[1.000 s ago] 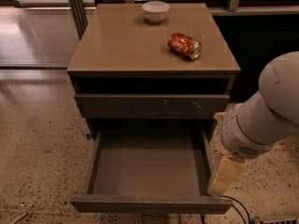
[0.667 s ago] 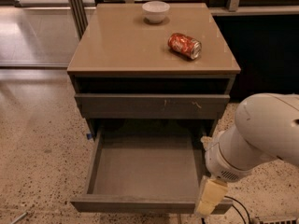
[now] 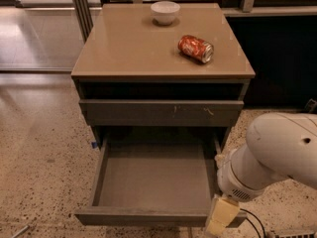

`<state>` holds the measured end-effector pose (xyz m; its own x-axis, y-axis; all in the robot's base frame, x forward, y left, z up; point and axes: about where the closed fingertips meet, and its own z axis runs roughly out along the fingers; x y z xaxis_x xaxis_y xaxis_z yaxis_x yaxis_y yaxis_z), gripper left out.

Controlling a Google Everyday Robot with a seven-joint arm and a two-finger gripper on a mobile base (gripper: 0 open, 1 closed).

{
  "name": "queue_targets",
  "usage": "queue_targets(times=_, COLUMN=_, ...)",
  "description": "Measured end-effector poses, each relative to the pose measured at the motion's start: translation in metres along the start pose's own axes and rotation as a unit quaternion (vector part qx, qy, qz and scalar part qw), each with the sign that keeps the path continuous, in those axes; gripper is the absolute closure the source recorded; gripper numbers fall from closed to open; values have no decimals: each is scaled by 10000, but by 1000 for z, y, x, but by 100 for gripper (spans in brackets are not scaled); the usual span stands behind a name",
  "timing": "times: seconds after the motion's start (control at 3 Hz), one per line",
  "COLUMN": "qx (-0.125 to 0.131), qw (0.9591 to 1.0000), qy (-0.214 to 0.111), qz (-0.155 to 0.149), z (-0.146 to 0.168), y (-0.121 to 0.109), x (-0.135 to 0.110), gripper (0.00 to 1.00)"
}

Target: Close middle drawer

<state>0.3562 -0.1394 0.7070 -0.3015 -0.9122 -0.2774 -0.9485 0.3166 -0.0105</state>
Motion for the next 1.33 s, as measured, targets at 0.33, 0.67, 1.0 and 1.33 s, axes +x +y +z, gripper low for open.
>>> queue_targets(times=0.33, qx=-190, qw=9994, qy=26, qz=282, z=32, y=9, x=14, gripper=1)
queue_targets(times=0.67, qx=-489, qw=9982, qy=-70, qz=345, z=68, y=25, x=14, gripper=20)
queue_targets(times=1.0, qx=-507, qw=9981, qy=-75, qz=352, z=71, y=26, x=14, gripper=43)
queue_targets(times=1.33, qx=-506, qw=9981, qy=-75, qz=352, z=71, y=26, x=14, gripper=66)
